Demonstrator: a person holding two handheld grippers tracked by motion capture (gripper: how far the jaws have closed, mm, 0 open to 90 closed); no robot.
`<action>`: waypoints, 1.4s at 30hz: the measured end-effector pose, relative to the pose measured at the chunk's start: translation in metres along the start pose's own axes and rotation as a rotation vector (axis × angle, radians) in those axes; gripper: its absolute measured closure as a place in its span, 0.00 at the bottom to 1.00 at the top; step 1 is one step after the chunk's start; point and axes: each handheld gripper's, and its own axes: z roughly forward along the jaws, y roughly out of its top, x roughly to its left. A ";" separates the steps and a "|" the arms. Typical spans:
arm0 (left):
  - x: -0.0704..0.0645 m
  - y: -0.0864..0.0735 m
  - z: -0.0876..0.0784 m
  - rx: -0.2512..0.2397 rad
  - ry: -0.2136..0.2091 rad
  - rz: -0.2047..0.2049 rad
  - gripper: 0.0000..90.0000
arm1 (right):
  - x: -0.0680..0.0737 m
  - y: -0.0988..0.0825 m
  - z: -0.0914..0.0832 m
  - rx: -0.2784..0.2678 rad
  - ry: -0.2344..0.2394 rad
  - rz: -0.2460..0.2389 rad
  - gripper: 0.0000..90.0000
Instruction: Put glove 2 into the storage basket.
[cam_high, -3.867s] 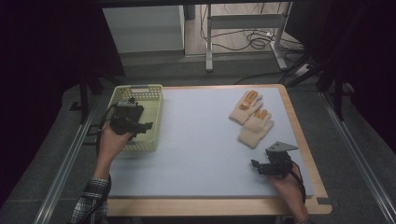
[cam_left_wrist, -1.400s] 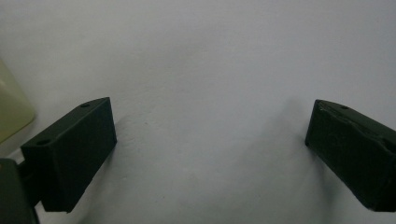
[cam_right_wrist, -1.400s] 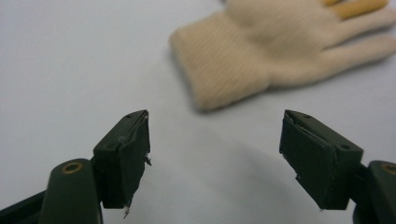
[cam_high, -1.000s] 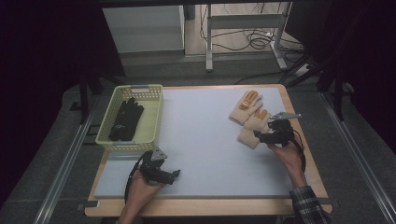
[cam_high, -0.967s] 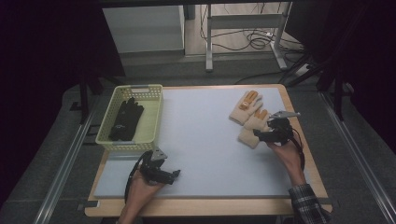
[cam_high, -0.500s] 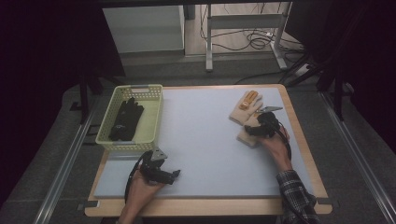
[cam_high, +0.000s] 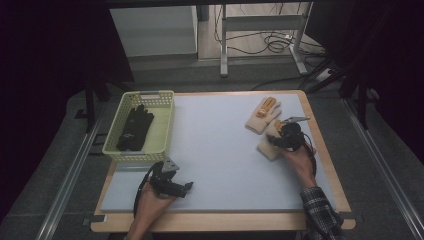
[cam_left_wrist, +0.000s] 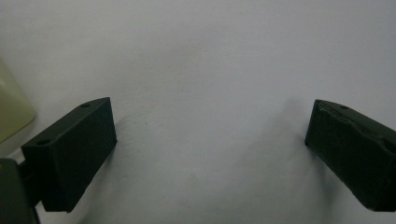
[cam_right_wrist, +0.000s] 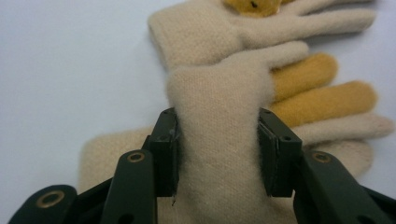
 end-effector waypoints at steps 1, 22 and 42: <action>0.000 0.000 0.000 0.000 0.000 0.000 0.02 | 0.001 0.000 -0.004 -0.004 0.005 -0.006 0.61; 0.000 0.000 0.000 -0.001 0.001 -0.002 0.03 | 0.098 0.011 -0.062 -0.095 0.296 -0.197 0.59; 0.000 0.000 0.000 0.001 0.000 0.002 0.03 | 0.144 0.011 -0.021 -0.059 0.361 -0.263 0.37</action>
